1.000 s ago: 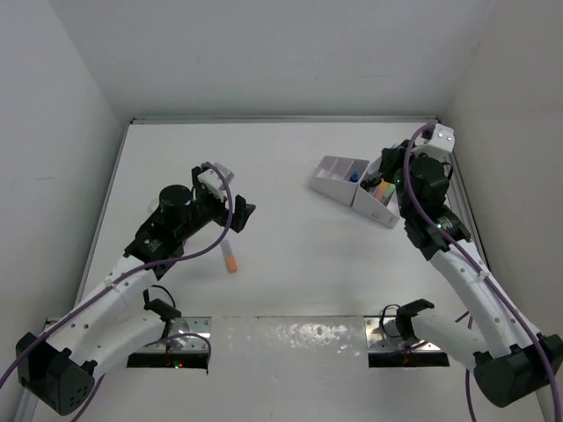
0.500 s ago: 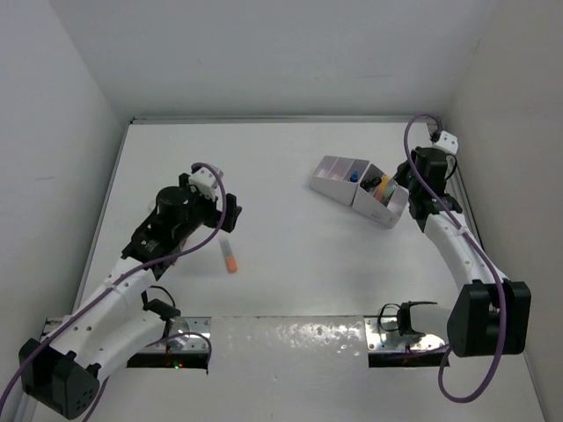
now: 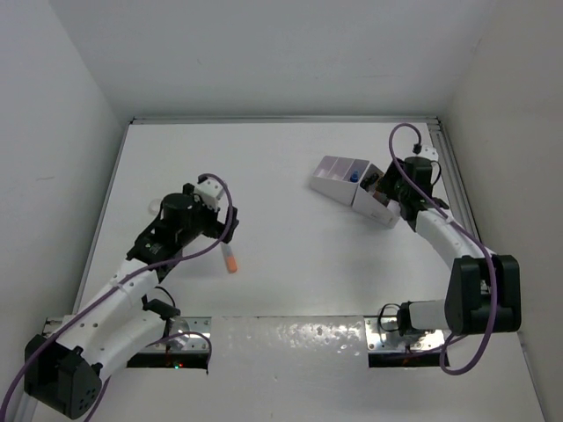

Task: Sort the stationery into containers
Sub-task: Place the pen in the storage box, then pick up the pen from the center of the board, then place the pen in the storage box.

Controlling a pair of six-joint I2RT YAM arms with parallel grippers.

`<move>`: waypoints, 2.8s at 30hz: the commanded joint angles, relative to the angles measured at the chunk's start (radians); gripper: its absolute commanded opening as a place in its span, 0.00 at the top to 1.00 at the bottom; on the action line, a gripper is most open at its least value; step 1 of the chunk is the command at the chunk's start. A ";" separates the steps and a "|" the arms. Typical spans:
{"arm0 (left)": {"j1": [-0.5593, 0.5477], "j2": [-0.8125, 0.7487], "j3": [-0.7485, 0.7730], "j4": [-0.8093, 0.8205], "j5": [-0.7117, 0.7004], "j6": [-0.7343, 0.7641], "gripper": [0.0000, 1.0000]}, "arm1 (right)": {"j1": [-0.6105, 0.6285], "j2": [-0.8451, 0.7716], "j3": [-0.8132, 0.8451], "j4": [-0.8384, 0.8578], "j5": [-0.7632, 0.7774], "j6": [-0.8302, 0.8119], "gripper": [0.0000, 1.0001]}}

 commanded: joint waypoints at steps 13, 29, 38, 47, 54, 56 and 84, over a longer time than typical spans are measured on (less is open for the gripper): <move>0.041 0.405 0.156 -0.705 0.478 1.843 0.16 | 0.074 -0.204 0.172 -0.211 0.000 -0.116 0.27; -0.002 0.632 0.147 -0.609 0.369 1.912 0.28 | 0.231 -0.477 0.051 -0.275 -0.003 -0.041 0.29; -0.019 0.783 0.222 -0.682 0.310 1.848 0.92 | 0.291 -0.513 0.069 -0.312 0.034 -0.061 0.29; 0.019 0.673 0.314 -0.595 0.521 1.441 1.00 | 0.384 -0.520 0.091 -0.341 0.095 -0.058 0.33; 0.067 0.390 0.350 -0.047 0.507 0.483 1.00 | 0.568 -0.395 0.141 -0.282 0.110 -0.038 0.35; 0.030 0.280 0.279 0.088 0.435 0.335 1.00 | 0.599 -0.334 0.166 -0.240 0.037 -0.055 0.33; -0.146 0.143 0.162 0.265 0.356 0.168 1.00 | 0.726 0.015 0.333 0.168 -0.299 0.094 0.56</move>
